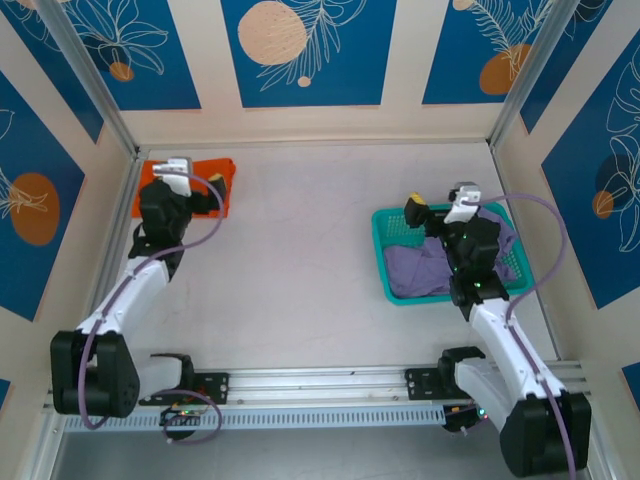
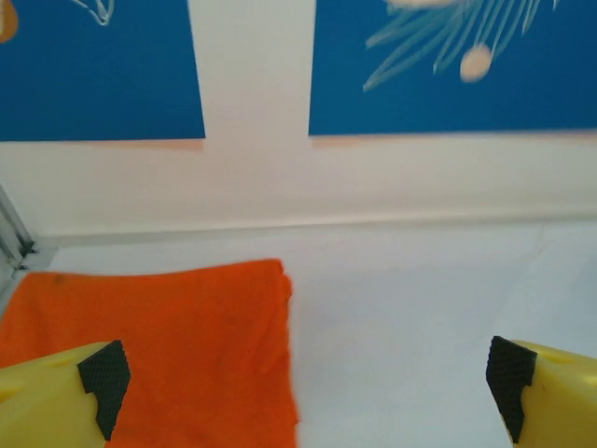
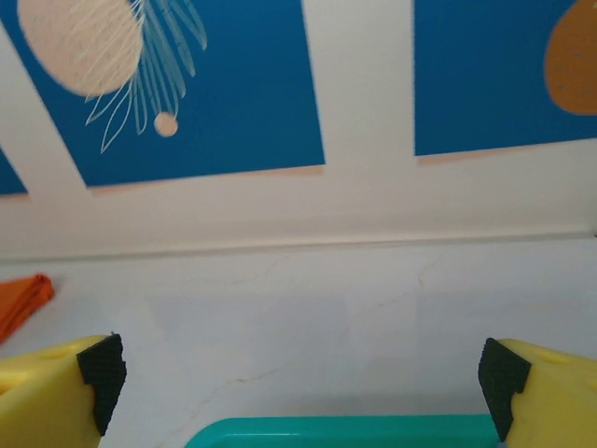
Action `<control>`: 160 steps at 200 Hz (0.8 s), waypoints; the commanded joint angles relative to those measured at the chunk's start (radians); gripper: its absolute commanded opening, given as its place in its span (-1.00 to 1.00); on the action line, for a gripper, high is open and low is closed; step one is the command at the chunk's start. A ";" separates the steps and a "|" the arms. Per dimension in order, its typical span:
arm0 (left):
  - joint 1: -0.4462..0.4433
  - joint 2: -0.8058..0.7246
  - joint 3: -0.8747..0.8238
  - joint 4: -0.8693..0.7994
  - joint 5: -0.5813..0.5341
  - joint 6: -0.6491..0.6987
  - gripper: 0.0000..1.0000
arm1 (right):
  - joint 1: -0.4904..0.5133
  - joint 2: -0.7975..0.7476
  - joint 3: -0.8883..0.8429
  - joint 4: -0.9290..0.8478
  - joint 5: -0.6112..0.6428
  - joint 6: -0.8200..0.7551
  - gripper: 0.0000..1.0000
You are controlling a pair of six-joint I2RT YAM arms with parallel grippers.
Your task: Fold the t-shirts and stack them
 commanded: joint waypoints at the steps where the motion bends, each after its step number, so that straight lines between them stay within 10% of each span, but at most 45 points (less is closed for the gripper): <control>1: -0.001 -0.039 0.115 -0.272 -0.137 -0.316 1.00 | -0.039 -0.034 0.090 -0.308 0.131 0.218 0.99; 31: -0.001 -0.137 0.030 -0.215 -0.215 -0.417 1.00 | -0.115 -0.048 0.098 -0.428 0.111 0.400 0.99; 77: -0.057 -0.020 0.196 -0.396 0.031 -0.482 1.00 | -0.176 0.061 0.219 -0.667 0.113 0.557 0.99; 160: -0.646 0.241 0.326 -0.601 -0.190 -0.439 0.97 | -0.169 0.528 0.457 -1.048 0.037 0.431 0.74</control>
